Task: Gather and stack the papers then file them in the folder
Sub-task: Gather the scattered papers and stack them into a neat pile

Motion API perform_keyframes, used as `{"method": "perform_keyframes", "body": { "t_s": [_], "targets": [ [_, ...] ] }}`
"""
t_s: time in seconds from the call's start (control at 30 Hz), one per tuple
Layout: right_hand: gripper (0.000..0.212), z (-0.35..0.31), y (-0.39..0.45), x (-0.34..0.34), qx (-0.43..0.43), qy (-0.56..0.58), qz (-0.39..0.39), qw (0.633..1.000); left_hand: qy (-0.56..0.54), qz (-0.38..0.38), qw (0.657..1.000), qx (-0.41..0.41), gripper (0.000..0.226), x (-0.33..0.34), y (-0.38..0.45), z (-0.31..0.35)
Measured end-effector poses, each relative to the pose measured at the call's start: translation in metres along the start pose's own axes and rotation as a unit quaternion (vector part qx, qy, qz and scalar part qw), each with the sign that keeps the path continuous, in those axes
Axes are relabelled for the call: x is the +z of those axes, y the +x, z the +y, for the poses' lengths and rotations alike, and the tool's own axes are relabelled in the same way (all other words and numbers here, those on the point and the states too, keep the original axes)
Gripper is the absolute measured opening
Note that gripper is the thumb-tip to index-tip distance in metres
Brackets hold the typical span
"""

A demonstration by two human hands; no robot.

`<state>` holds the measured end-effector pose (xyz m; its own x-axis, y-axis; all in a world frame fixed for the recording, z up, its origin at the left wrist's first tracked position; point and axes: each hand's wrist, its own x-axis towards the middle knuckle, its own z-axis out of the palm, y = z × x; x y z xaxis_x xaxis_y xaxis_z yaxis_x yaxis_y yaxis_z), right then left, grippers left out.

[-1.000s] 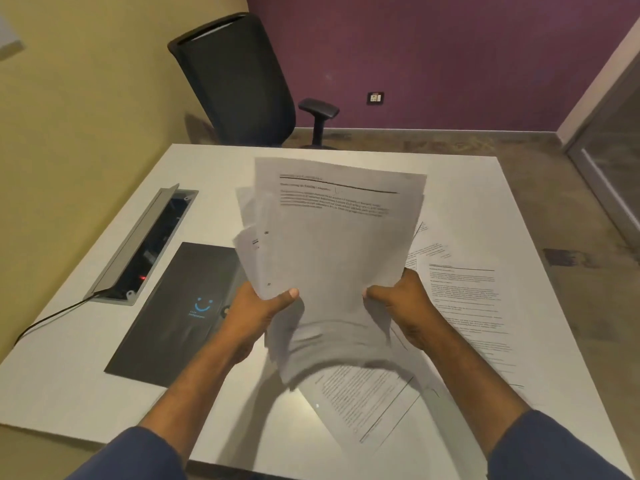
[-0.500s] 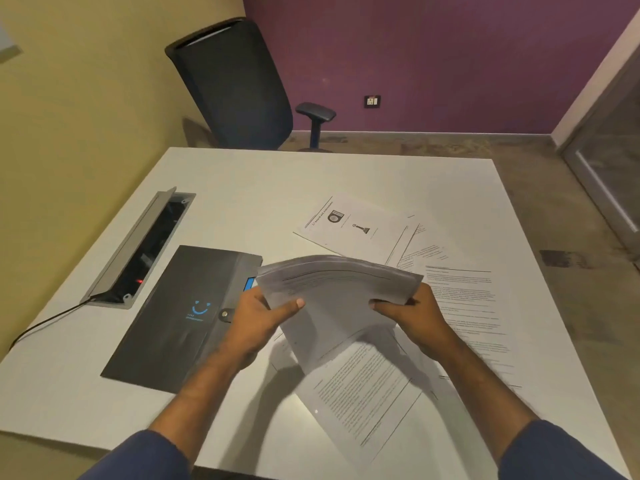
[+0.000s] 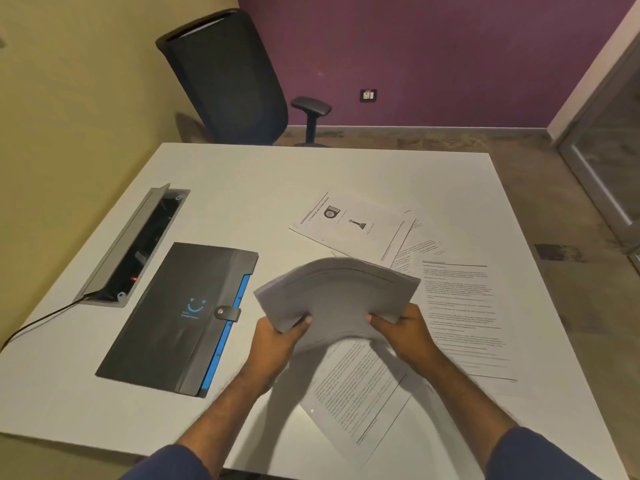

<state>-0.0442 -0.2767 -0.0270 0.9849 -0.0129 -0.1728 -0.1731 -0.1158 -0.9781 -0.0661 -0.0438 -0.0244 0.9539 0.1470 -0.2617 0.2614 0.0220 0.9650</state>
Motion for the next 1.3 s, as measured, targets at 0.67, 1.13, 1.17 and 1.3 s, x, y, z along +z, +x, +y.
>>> {"method": "perform_keyframes", "body": {
  "t_s": [0.67,1.13,1.17,1.3],
  "targets": [
    [0.022,0.003,0.02,-0.027,0.044,-0.071,0.061,0.995,0.605,-0.008,0.784,-0.137,0.142,-0.006,-0.018,-0.1],
    [0.024,0.016,0.02,-0.038,0.102,-0.015,0.071,0.992,0.245,0.109,0.959,-0.094,0.084,-0.005,0.022,-0.069],
    [0.023,0.016,0.021,-0.039,0.109,0.002,0.069,0.992,0.211,0.123,0.966,-0.088,0.078,-0.006,0.022,-0.067],
    [0.022,0.016,0.023,-0.045,0.136,0.066,0.044,0.988,0.107,0.101,0.987,-0.07,0.062,-0.017,0.026,-0.051]
  ]
}}
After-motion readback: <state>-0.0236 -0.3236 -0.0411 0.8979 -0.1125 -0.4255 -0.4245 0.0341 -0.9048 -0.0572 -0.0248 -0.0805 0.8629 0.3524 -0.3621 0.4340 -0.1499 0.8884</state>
